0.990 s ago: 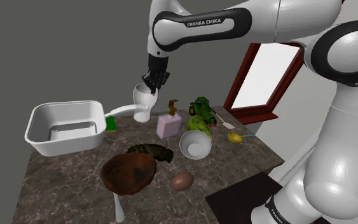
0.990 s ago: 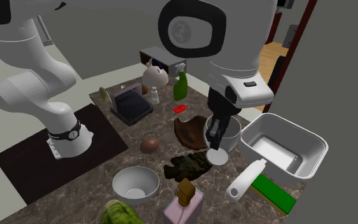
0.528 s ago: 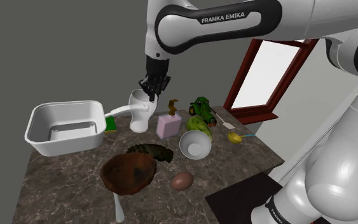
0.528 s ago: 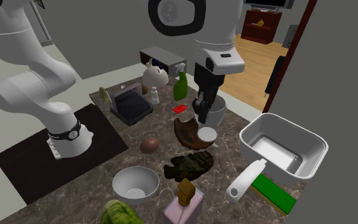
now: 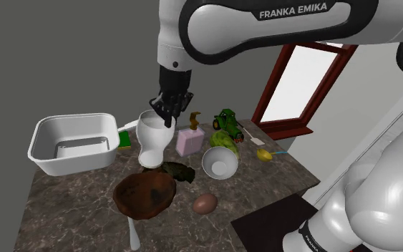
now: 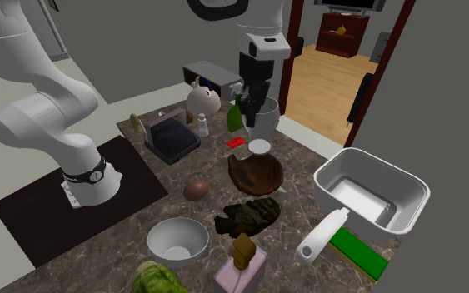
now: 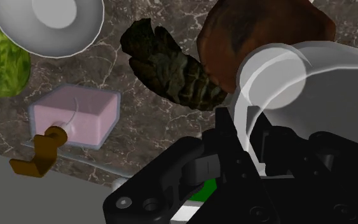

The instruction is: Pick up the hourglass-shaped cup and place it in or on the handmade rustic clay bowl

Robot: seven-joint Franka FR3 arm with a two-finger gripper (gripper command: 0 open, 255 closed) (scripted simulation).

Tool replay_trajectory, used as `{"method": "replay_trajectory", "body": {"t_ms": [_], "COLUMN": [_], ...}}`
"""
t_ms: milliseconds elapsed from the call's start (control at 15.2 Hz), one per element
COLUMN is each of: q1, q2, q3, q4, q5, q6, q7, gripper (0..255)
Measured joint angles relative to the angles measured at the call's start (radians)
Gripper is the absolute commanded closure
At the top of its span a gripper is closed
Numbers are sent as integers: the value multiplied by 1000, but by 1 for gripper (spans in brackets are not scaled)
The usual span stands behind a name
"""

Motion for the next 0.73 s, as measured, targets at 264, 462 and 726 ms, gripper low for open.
{"method": "replay_trajectory", "body": {"t_ms": [264, 462, 726], "q1": [23, 24, 25], "q2": [-23, -18, -1], "q3": [24, 25, 27], "q4": [-38, -73, -106], "q5": [10, 8, 0], "q6": [14, 53, 101], "q7": [44, 49, 57], "gripper": [255, 255, 255]}}
